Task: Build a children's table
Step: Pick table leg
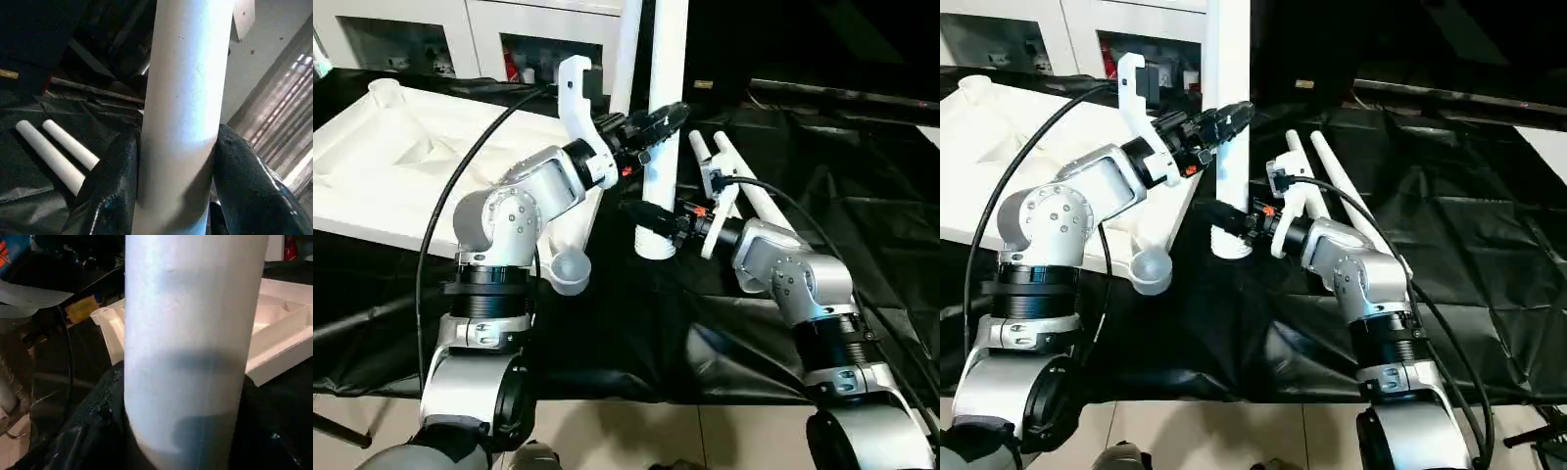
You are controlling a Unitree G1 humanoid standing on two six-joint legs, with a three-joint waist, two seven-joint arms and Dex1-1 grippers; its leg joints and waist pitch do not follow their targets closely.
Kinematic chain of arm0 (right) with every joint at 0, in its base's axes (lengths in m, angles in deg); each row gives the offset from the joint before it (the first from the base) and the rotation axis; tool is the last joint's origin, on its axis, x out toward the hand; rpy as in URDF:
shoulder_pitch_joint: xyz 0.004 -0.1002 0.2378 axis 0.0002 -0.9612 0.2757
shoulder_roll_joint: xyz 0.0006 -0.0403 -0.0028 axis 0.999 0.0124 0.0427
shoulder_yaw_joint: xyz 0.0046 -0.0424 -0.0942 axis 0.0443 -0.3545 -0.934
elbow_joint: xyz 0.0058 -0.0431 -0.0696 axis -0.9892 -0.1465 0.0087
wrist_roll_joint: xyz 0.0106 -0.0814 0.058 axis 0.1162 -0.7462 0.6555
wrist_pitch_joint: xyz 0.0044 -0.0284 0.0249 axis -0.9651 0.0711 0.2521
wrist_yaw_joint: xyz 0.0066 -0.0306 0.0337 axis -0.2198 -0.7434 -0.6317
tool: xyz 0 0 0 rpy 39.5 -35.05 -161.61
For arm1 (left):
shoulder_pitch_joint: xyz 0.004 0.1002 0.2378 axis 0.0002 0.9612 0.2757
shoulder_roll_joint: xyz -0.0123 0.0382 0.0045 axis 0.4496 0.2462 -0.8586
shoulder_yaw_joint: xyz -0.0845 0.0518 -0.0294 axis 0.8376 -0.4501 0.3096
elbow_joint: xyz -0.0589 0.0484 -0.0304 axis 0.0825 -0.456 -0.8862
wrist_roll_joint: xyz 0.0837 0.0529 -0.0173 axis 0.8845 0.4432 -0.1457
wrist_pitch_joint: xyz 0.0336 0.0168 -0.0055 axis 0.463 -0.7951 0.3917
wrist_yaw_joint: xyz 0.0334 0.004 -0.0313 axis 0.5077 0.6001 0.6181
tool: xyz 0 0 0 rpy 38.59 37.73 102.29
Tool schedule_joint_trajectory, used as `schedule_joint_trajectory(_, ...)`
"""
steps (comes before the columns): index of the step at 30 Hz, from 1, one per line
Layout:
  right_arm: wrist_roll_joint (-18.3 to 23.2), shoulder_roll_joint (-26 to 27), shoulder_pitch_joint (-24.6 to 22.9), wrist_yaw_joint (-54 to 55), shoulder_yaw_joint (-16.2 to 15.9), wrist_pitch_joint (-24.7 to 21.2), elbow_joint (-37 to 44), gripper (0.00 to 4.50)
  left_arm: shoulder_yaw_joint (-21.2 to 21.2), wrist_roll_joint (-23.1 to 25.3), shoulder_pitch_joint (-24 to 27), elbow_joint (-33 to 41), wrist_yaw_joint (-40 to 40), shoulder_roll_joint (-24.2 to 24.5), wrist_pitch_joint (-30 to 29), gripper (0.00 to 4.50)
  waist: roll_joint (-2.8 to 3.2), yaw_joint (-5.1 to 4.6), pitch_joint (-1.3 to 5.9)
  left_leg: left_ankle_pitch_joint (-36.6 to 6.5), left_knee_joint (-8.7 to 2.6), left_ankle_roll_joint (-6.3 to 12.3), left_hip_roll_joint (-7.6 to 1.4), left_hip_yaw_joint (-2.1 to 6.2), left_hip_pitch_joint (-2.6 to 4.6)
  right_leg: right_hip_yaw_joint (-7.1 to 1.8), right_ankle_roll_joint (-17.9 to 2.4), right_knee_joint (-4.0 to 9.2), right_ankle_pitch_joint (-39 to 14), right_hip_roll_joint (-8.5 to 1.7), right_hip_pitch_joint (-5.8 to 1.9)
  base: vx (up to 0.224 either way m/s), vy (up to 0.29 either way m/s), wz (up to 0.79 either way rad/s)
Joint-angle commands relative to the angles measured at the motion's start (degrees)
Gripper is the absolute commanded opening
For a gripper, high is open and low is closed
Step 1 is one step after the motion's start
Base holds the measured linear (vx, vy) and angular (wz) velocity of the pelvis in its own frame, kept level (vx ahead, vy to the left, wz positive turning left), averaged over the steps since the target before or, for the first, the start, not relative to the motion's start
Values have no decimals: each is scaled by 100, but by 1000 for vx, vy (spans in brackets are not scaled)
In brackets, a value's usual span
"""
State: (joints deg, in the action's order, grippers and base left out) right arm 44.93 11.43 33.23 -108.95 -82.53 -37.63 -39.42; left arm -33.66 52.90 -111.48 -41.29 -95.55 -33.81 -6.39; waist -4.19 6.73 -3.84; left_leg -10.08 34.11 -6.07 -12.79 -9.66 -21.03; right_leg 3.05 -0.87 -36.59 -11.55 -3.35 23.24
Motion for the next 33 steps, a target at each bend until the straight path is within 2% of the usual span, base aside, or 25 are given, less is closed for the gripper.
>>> schedule_joint_trajectory(1, -176, -69, 128, 1, -86, 229, -44, 201, -67, -85, -128, -18, -45, -79, 21, 195, -55, 16, 459, -178, -321, 110, 3, -59, 30, -235, -1130, 352, 90, -374, -402, 0, 0, 0)
schedule_joint_trajectory(2, -173, -69, 131, -2, -83, 228, -48, 201, -66, -84, -130, -21, -45, -78, 22, 195, -48, 16, 455, -176, -324, 111, 6, -57, 28, -236, -1129, 350, 83, -374, -403, 0, 0, 0)
schedule_joint_trajectory(3, -143, -70, 160, -13, -44, 213, -88, 236, -62, -85, -143, -33, -54, -65, 23, 195, -34, 14, 459, -168, -323, 119, 2, -56, 34, -235, -1137, 347, 96, -374, -398, 0, 0, 0)
schedule_joint_trajectory(4, -101, -78, 209, -20, 8, 168, -141, 271, -62, -87, -165, -52, -67, -50, 21, 195, -61, 7, 455, -180, -323, 129, 5, -58, 31, -231, -1142, 347, 64, -370, -397, 0, 0, 0)
schedule_joint_trajectory(6, -59, -115, 267, -65, 45, 108, -180, 271, -61, -88, -184, -64, -75, -32, 16, 195, -50, 11, 456, -186, -321, 127, 2, -58, 32, -234, -1124, 351, 40, -376, -398, 0, 0, 0)
schedule_joint_trajectory(7, -123, -241, 400, -120, 31, 71, -270, 273, -61, -75, -224, -101, -103, 24, 4, 195, -69, 7, 461, -152, -320, 125, 4, -56, 37, -230, -1125, 342, 62, -368, -395, 0, 0, 0)
schedule_joint_trajectory(9, -132, -321, 470, -185, 18, -6, -327, 300, -59, -68, -235, -117, -121, 52, 4, 193, -87, 16, 459, -98, -316, 124, 4, -57, 32, -232, -1116, 337, 126, -369, -405, 0, 0, 0)
schedule_joint_trajectory(11, -98, -434, 514, -340, -12, -148, -342, 300, -58, -66, -229, -110, -133, 75, -1, 193, -79, 17, 463, -82, -311, 130, 1, -58, 41, -230, -1146, 330, 214, -364, -398, 0, 0, 0)
schedule_joint_trajectory(12, -80, -546, 533, -503, -54, -242, -316, 307, -61, -61, -225, -103, -144, 91, -4, 192, -123, 21, 461, -62, -307, 150, 6, -63, 34, -231, -1146, 329, 268, -358, -408, 0, 0, 0)
schedule_joint_trajectory(14, -79, -588, 543, -568, -69, -266, -313, 307, -63, -60, -226, -105, -148, 96, -3, 190, -114, 38, 466, -23, -304, 171, 4, -59, 32, -230, -1166, 318, 337, -365, -410, 0, 0, 0)
schedule_joint_trajectory(22, 6, -753, 593, -781, -77, -484, -313, 307, -130, -23, -238, -141, -180, 136, 29, 188, -141, 44, 466, -90, -302, 127, -5, -57, 41, -229, -1202, 323, 238, -373, -409, 0, 0, 0)
schedule_joint_trajectory(25, -16, -766, 569, -817, -81, -520, -286, 307, -200, 5, -225, -124, -216, 153, 23, 188, -89, 60, 468, -123, -302, 86, -6, -50, 46, -229, -1228, 318, 266, -376, -404, 0, 0, 0)
schedule_joint_trajectory(33, -63, -784, 536, -790, -74, -583, -279, 307, -372, 96, -206, -99, -329, 211, 45, 188, -115, 61, 470, -158, -301, 47, -4, -52, 45, -228, -1228, 319, 263, -370, -409, 0, 0, 0)
